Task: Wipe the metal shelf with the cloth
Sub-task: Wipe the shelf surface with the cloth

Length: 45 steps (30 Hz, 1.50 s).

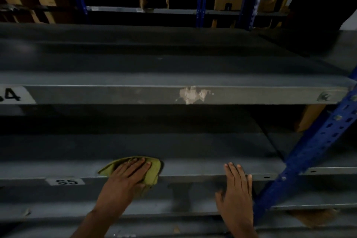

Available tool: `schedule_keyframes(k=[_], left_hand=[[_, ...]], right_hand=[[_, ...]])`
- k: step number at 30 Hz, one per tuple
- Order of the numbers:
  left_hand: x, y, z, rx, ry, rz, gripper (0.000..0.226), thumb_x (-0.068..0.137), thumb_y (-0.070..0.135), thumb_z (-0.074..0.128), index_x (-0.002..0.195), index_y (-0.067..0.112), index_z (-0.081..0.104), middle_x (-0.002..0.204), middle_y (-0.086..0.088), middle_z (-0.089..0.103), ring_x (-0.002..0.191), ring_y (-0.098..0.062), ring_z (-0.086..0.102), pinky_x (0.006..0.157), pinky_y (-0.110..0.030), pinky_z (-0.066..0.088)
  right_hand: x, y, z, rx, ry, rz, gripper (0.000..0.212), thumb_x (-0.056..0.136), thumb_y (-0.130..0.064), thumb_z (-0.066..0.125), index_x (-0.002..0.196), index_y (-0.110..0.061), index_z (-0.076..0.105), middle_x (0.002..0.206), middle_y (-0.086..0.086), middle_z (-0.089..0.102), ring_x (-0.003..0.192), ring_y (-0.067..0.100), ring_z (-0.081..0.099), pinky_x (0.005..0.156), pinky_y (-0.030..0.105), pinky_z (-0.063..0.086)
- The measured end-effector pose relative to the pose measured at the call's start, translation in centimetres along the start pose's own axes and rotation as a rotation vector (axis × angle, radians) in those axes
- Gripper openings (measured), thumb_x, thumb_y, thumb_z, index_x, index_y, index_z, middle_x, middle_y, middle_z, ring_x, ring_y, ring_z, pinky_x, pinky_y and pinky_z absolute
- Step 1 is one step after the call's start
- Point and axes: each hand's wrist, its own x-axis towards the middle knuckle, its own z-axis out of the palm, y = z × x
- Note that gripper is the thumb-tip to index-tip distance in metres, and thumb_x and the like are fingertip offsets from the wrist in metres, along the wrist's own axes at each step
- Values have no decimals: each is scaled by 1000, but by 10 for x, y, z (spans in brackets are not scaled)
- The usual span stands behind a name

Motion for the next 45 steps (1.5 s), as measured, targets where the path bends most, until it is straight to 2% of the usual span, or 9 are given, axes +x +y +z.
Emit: schedule_keyframes(k=[7, 13, 17, 22, 27, 32, 37, 40, 45], left_hand=[[-38, -40, 1, -162, 201, -211, 61, 63, -8, 72, 116, 22, 70, 121, 4, 66, 111, -20, 61, 99, -28, 38], [-47, -51, -10, -289, 262, -251, 51, 65, -7, 67, 103, 26, 76, 110, 8, 70, 108, -5, 57, 102, -6, 31], [-42, -51, -21, -320, 234, -247, 56, 55, -8, 68, 96, 27, 77, 103, 9, 73, 97, -10, 66, 94, -10, 40], [-39, -50, -30, -330, 180, -269, 55, 58, -11, 68, 96, 26, 77, 101, 6, 74, 93, -15, 69, 85, -27, 52], [-36, -48, -42, -332, 191, -241, 43, 67, -5, 71, 93, 29, 76, 96, 9, 74, 88, -8, 67, 83, -17, 48], [-47, -57, -56, -1063, 117, -473, 19, 79, 2, 71, 89, 18, 74, 87, -3, 74, 81, -16, 70, 74, -34, 58], [-80, -73, -65, -1895, 212, -749, 29, 91, 17, 60, 118, 8, 62, 115, -26, 65, 106, -44, 62, 86, -50, 54], [-85, -78, -69, -2041, 322, -803, 40, 92, 26, 56, 125, 4, 57, 120, -32, 59, 107, -47, 60, 87, -54, 52], [-75, -69, -74, -2284, 387, -933, 56, 90, 47, 46, 112, 1, 69, 113, -27, 65, 100, -40, 65, 81, -47, 55]], right_hand=[[6, -5, 10, 9, 87, 14, 97, 53, -25, 82, 139, -8, 40, 143, 15, 46, 137, 34, 32, 112, 60, 19], [7, -22, 6, 91, 247, 62, 101, 31, -6, 89, 125, 5, 54, 130, 26, 55, 126, 45, 45, 106, 65, 25], [9, -44, 4, 142, 308, 90, 100, 26, -5, 89, 120, 7, 56, 126, 29, 57, 123, 45, 48, 106, 64, 26], [11, -103, 1, 102, 193, -146, 102, 37, -22, 91, 130, -4, 53, 136, 18, 52, 136, 36, 35, 112, 57, 19], [15, -182, -9, 79, 52, -446, 99, 52, -41, 72, 141, -19, 37, 147, 3, 41, 144, 21, 22, 120, 43, 1], [11, -243, -12, 251, -54, -590, 88, 63, -41, 62, 143, -29, 28, 149, -13, 30, 146, 10, 13, 121, 37, -1], [5, -272, -12, 596, -114, -461, 62, 77, -41, 63, 134, -39, 38, 141, -20, 37, 136, -4, 24, 117, 27, 18], [3, -285, -19, 832, -337, -390, 49, 78, -38, 71, 120, -44, 45, 126, -26, 52, 113, -10, 48, 97, 20, 43], [2, -306, -21, 1062, -748, -326, 59, 73, -41, 79, 122, -39, 46, 116, -7, 61, 102, 8, 63, 84, 29, 55]])
